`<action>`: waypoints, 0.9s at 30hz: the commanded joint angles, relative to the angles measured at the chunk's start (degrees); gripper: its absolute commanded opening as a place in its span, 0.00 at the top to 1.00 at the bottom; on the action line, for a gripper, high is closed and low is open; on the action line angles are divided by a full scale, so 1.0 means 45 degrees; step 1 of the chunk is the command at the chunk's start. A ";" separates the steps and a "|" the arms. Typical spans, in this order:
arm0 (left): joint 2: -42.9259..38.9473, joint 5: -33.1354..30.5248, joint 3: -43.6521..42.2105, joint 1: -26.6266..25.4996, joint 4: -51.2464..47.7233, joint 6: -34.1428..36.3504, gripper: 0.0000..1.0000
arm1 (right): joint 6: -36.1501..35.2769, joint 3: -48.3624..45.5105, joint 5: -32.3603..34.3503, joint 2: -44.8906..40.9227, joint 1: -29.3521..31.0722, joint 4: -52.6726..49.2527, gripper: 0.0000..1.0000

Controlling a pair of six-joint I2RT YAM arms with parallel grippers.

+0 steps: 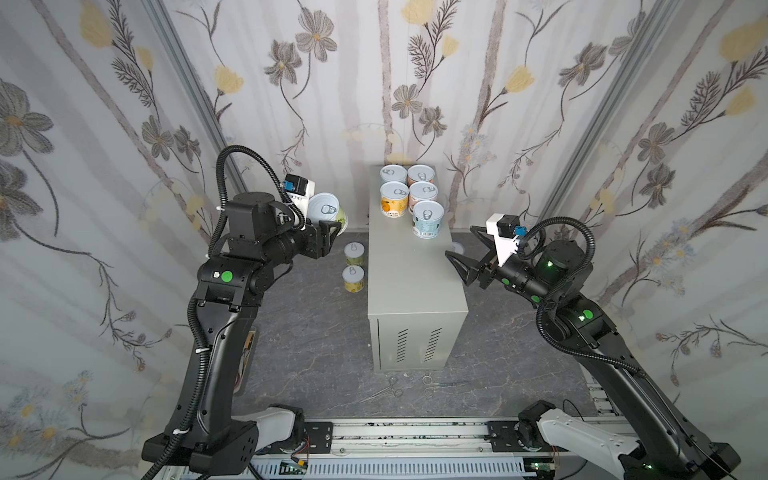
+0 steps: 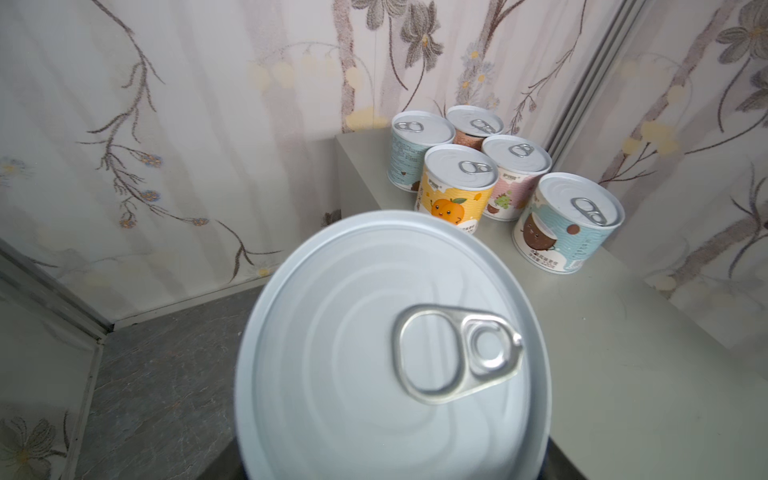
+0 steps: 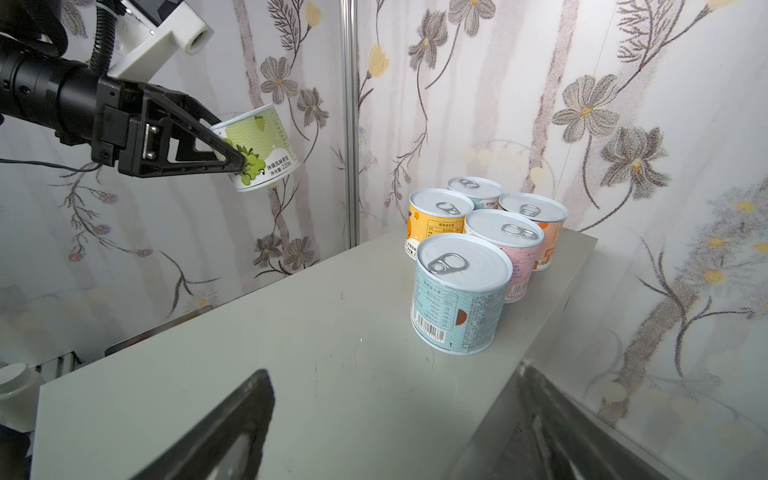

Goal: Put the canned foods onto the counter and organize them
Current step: 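Lift the green can with the left gripper up over the cabinet top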

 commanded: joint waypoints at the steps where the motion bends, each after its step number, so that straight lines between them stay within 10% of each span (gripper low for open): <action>1: 0.0394 0.0153 0.0785 -0.0442 -0.0537 0.0090 0.35 | -0.0241 -0.0033 0.0082 -0.0149 0.0021 0.0096 0.09; 27: 0.4058 -0.1611 0.3992 -0.3597 -0.2651 0.0714 0.32 | -0.0280 -0.0307 0.0871 -0.0490 0.0155 -0.0117 0.10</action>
